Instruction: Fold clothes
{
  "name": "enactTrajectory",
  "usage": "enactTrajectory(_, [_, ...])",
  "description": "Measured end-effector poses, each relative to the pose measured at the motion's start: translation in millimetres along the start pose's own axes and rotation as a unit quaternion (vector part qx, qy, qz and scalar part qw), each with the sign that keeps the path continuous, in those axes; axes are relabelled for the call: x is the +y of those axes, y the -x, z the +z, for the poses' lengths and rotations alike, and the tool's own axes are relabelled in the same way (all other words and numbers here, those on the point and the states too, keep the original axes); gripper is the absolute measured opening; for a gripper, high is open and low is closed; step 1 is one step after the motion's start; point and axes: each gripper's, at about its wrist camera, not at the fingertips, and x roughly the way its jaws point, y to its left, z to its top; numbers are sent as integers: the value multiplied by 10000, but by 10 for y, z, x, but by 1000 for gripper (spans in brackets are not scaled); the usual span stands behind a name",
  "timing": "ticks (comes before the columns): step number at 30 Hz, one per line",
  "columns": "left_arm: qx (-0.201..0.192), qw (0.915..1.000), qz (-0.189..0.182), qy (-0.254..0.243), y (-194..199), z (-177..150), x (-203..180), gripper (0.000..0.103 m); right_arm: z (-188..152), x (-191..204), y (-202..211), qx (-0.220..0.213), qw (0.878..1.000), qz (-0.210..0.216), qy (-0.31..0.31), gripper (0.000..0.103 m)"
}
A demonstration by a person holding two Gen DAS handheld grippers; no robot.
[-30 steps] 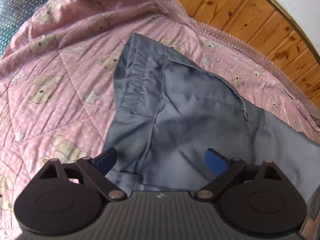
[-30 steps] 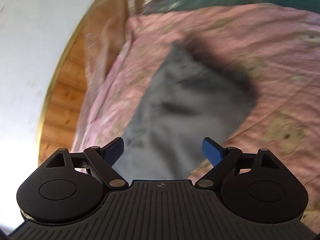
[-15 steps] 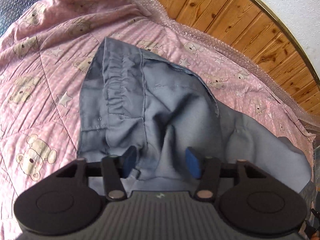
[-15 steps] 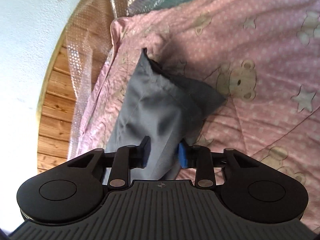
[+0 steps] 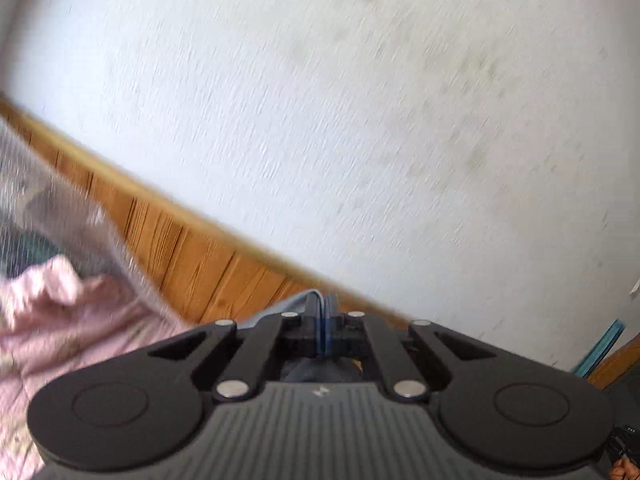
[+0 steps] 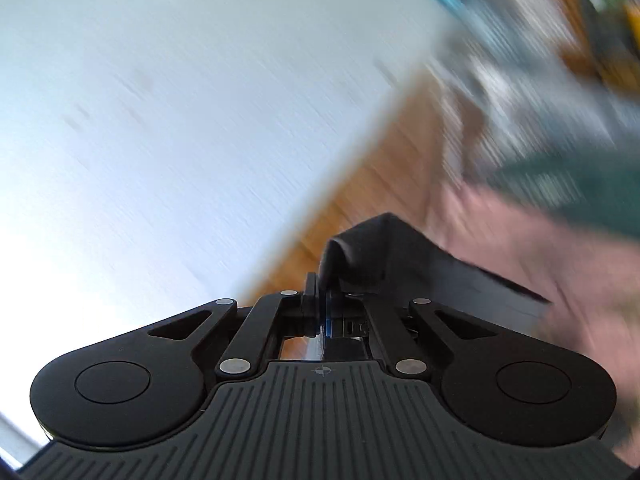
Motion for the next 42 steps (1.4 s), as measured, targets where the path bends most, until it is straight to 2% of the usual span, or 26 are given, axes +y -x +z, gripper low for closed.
enactTrajectory(1, [-252,9996,-145,-41,221,138,-53,2,133,127,117,-254,9995,144,75,0])
enactTrajectory(3, [-648,9971,-338,-202,729,245,-72,2,131,56,445,-439,9990,98,37,0])
enactTrajectory(5, [-841,9951,-384,-358,1241,118,67,2,84,-68,785,-566,9984,-8,-32,0])
enactTrajectory(6, [-716,9964,-311,-329,1436,-50,224,2,61,-131,955,-629,9980,-62,-66,0])
enactTrajectory(8, [-64,10000,-14,-22,1679,-590,666,2,14,-255,1296,-755,9969,-168,-134,0])
enactTrajectory(10, [604,9972,331,304,1902,-1153,1117,2,-418,-727,1522,-314,9960,-783,-292,0])
enactTrajectory(12, [1370,9826,986,772,1970,-1866,1627,0,-1039,-1313,1660,406,9839,-1660,-531,0])
enactTrajectory(13, [1728,9718,1223,1037,1964,-2181,1869,0,-1183,-1414,1694,538,9789,-1896,-544,0])
enactTrajectory(15, [2409,9449,1658,1474,1932,-2685,2283,0,-1316,-1445,1738,593,9730,-2181,-471,2])
enactTrajectory(16, [2644,9375,1708,1485,1937,-2806,2382,1,-1383,-1461,1759,620,9697,-2323,-434,12])
enactTrajectory(17, [2852,9306,1770,1459,1945,-2902,2461,6,-1449,-1477,1781,646,9662,-2465,-398,13])
enactTrajectory(18, [2955,9277,1859,1324,1964,-2906,2470,11,-1516,-1492,1803,673,9624,-2605,-361,14])
enactTrajectory(19, [2944,9292,1888,1194,1991,-2855,2456,25,-1583,-1508,1825,700,9585,-2746,-324,23])
enactTrajectory(20, [2804,9362,1841,1055,2026,-2749,2421,41,-1649,-1524,1846,726,9543,-2885,-287,39])
enactTrajectory(22, [2519,9485,1747,795,2084,-2530,2351,60,-1782,-1555,1890,778,9452,-3163,-213,49])
enactTrajectory(24, [2257,9584,1595,709,1999,-2259,2265,66,-1915,-1586,1933,829,9353,-3437,-139,51])
enactTrajectory(26, [2052,9662,1442,601,1800,-2033,2174,73,-1854,-1428,1699,913,9421,-3226,0,62])
enactTrajectory(28, [1960,9695,1394,465,1486,-1864,2071,82,-1757,-1235,1414,1002,9509,-2925,152,70])
enactTrajectory(31, [1958,9694,1453,268,910,-1702,1909,87,-1613,-946,987,1133,9617,-2466,379,93])
enactTrajectory(34, [2058,9636,1702,119,301,-1661,1765,89,-1544,-836,431,1463,9646,-2139,493,97])
enactTrajectory(39, [2267,9544,1938,-91,-476,-1652,1457,89,-1627,-1197,-666,2236,9401,-2436,828,98])
enactTrajectory(42, [2316,9539,1904,-162,-713,-1737,1293,89,-1726,-1501,-1141,2578,9258,-2518,1140,98])
